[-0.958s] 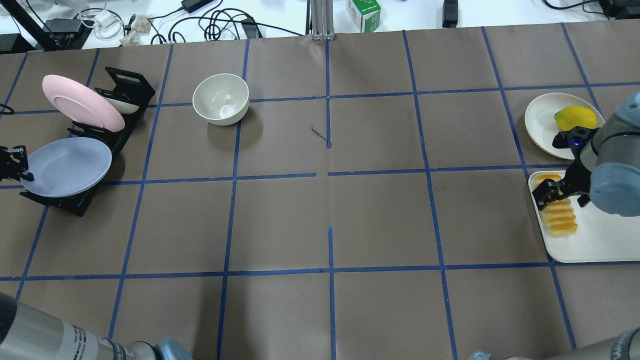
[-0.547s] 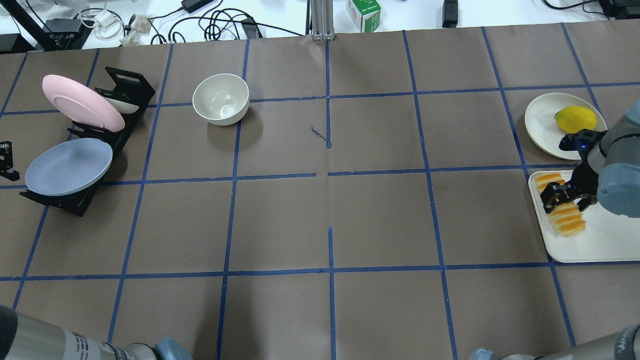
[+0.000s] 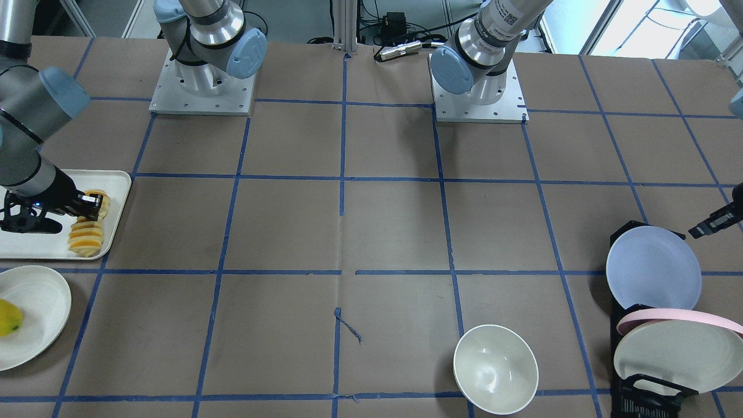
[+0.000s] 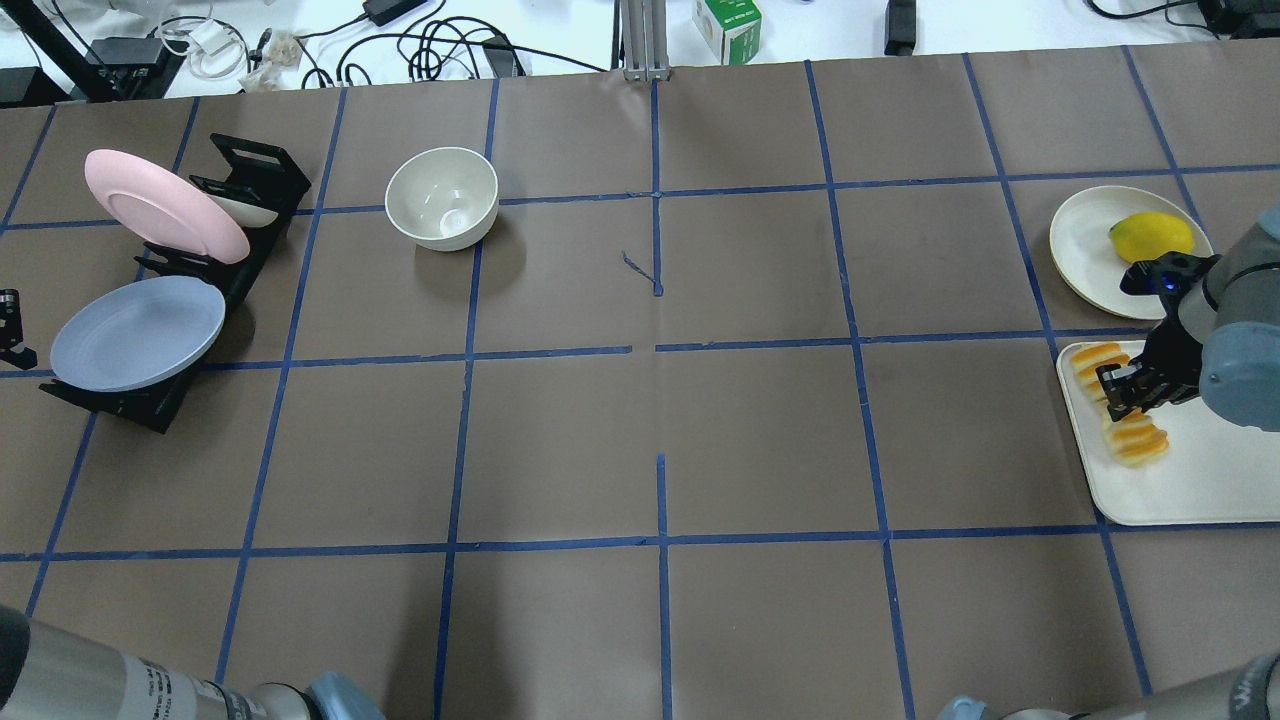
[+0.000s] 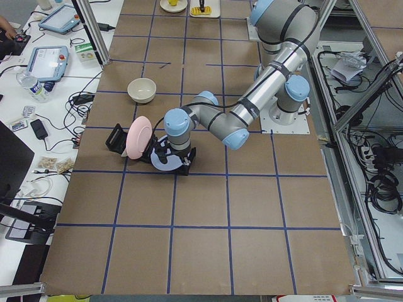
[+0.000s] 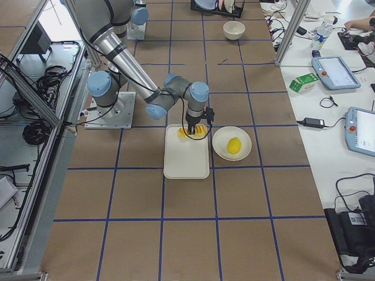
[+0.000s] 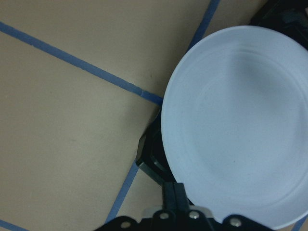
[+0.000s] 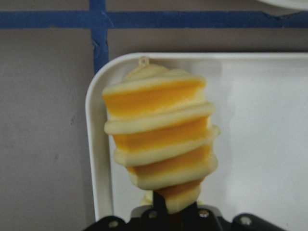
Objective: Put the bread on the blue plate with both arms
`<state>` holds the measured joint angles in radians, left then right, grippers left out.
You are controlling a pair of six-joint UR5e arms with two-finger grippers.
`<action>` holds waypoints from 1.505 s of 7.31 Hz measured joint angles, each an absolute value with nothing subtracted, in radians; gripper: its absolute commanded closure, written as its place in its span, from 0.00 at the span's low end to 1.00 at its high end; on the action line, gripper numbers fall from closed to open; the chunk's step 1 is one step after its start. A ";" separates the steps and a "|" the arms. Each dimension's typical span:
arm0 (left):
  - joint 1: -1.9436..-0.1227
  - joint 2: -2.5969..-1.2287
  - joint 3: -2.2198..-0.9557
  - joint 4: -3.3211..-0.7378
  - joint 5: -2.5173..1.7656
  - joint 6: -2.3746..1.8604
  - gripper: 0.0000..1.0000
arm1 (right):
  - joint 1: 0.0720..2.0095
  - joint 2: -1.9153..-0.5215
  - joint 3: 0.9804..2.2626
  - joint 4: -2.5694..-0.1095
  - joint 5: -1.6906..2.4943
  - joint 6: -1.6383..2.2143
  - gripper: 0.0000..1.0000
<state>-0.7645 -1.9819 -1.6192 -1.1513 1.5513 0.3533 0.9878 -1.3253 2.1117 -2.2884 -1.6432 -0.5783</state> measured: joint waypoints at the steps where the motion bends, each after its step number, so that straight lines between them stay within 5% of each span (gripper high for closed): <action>1: -0.764 -2.011 -1.616 -1.122 1.550 0.349 0.70 | 0.989 -1.329 2.102 -2.286 -1.636 -0.578 1.00; 2: -0.764 -2.032 -1.614 -1.108 1.550 0.343 0.75 | 0.991 -1.336 2.090 -2.276 -1.633 -0.578 1.00; 3: -0.764 -2.041 -1.613 -1.104 1.549 0.340 0.96 | 0.993 -1.344 2.083 -2.264 -1.633 -0.576 1.00; 4: -0.764 -2.045 -1.614 -1.104 1.541 0.340 1.00 | 0.994 -1.348 2.080 -2.258 -1.632 -0.575 1.00; 11: -0.763 -1.974 -1.603 -1.181 1.532 0.358 1.00 | 0.997 -1.365 2.072 -2.219 -1.631 -0.565 1.00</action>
